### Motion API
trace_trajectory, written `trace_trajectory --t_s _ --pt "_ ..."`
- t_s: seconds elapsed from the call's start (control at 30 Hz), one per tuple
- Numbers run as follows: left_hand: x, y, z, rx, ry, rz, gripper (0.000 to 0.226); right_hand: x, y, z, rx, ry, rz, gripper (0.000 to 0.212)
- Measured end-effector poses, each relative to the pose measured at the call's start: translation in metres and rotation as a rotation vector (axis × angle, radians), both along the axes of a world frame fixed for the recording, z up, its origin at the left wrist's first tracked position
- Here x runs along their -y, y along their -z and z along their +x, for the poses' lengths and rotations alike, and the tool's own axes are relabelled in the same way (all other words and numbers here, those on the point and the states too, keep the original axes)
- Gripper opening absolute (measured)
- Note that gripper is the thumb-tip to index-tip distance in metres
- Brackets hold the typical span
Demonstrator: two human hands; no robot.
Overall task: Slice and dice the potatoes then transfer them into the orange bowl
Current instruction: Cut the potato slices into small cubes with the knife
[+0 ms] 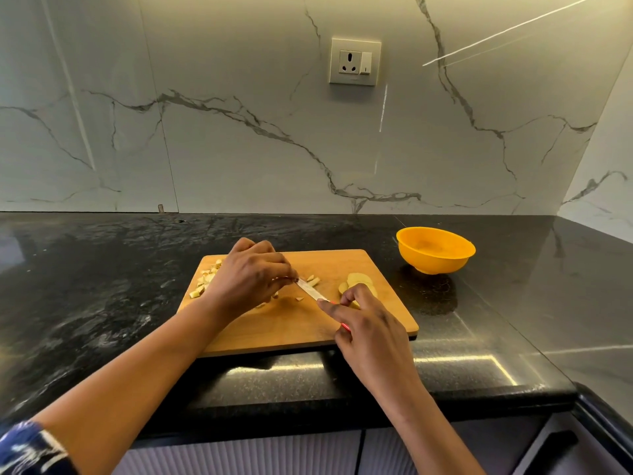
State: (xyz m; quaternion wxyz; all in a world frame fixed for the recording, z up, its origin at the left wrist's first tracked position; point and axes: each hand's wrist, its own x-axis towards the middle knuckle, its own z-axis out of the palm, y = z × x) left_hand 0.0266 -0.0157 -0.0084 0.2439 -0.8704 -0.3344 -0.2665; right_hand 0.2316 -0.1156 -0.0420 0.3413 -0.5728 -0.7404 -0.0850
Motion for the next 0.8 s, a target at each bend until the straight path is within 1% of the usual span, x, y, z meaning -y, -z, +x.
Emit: trace_trajectory --t_s 0.13,0.17,0.2,0.27,0.3,0.33,0.4,0.47,0.53,0.57,0.6,0.63,0.67,0.73,0.8 --pt "0.005 -0.004 -0.009 0.171 -0.076 0.018 0.012 0.002 -0.002 0.002 -0.038 0.056 -0.014 0.051" --pt "0.005 -0.003 -0.013 0.213 -0.105 0.005 0.013 0.002 -0.002 0.002 -0.042 0.069 -0.012 0.051" --pt "0.004 -0.003 -0.018 0.251 -0.134 -0.017 0.018 0.002 -0.002 0.002 -0.05 0.075 -0.009 0.051" --pt "0.002 -0.003 -0.027 0.324 -0.157 -0.128 0.033 0.002 -0.002 0.002 -0.056 0.079 -0.01 0.05" --pt "0.001 -0.004 -0.032 0.374 -0.153 -0.206 0.035 0.002 -0.003 0.003 -0.05 0.076 -0.026 0.049" --pt "-0.001 -0.004 -0.036 0.418 -0.144 -0.278 0.032 0.002 -0.004 0.003 -0.044 0.068 -0.048 0.048" --pt "-0.003 -0.003 -0.038 0.43 -0.145 -0.347 0.023 0.003 -0.005 0.005 -0.037 0.056 -0.088 0.047" --pt "-0.004 -0.002 -0.037 0.421 -0.144 -0.348 0.02 0.004 -0.007 0.006 -0.041 0.056 -0.109 0.047" --pt "-0.003 -0.003 -0.035 0.447 -0.111 -0.305 0.018 0.004 -0.008 0.006 -0.053 0.074 -0.131 0.048" --pt "-0.002 -0.003 -0.033 0.465 -0.075 -0.28 0.02 0.004 -0.009 0.006 -0.062 0.087 -0.143 0.048" --pt "0.0 -0.003 -0.03 0.471 -0.031 -0.266 0.029 0.004 -0.01 0.007 -0.072 0.097 -0.151 0.048" --pt "0.003 -0.003 -0.025 0.444 0.021 -0.268 0.039 0.004 -0.01 0.008 -0.084 0.107 -0.16 0.048" --pt "0.007 -0.002 -0.019 0.374 0.067 -0.281 0.046 0.004 -0.011 0.008 -0.094 0.114 -0.168 0.048" --pt "0.013 0.002 -0.005 0.133 0.144 -0.284 0.048 0.004 -0.011 0.009 -0.106 0.129 -0.18 0.047" --pt "0.013 0.003 0.004 -0.094 0.126 -0.288 0.058 0.004 -0.011 0.009 -0.117 0.138 -0.184 0.047"
